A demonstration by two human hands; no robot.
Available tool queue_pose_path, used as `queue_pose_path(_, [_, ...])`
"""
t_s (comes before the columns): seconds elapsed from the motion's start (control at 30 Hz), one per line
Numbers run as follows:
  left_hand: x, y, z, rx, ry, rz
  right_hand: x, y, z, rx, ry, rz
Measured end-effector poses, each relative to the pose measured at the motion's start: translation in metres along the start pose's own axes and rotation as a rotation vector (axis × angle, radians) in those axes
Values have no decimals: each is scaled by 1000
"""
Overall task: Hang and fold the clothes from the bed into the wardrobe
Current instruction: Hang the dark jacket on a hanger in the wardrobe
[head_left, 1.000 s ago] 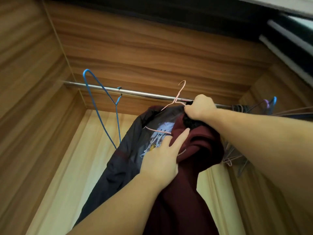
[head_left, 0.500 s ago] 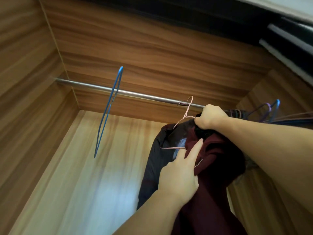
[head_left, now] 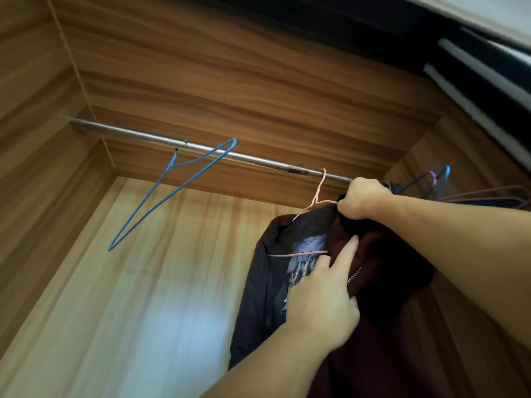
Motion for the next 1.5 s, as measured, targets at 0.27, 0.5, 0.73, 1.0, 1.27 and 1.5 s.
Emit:
queue_pose_path(0.27, [-7, -10, 15, -46, 17, -41, -13, -4, 7, -53, -7, -48])
queue_pose_path(0.5, [-22, -35, 37, -76, 107, 2, -24, -20, 41, -113, 42, 30])
queue_pose_path(0.73, [-86, -78, 66, -363, 357, -30, -54, -20, 78, -164, 38, 2])
queue_pose_path(1.0, [-157, -84, 56, -478, 523, -224, -120, -13, 122, -178, 181, 62])
queue_pose_path(1.27, [-231, -82, 81, -612, 672, -279, -278, -62, 190, 233, -372, -233])
queue_pose_path(1.5, [-324, -69, 125, -643, 673, -449, -460, -107, 254, -92, -594, -779])
Point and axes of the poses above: each hand's wrist, its own x-axis towards the middle knuckle, its own y-axis out of the back of the hand, z = x × y, the point moved 4 cm from there along x, towards the middle knuckle, and after that the axes turned 12 degrees about -y, right-handed, at the moved point
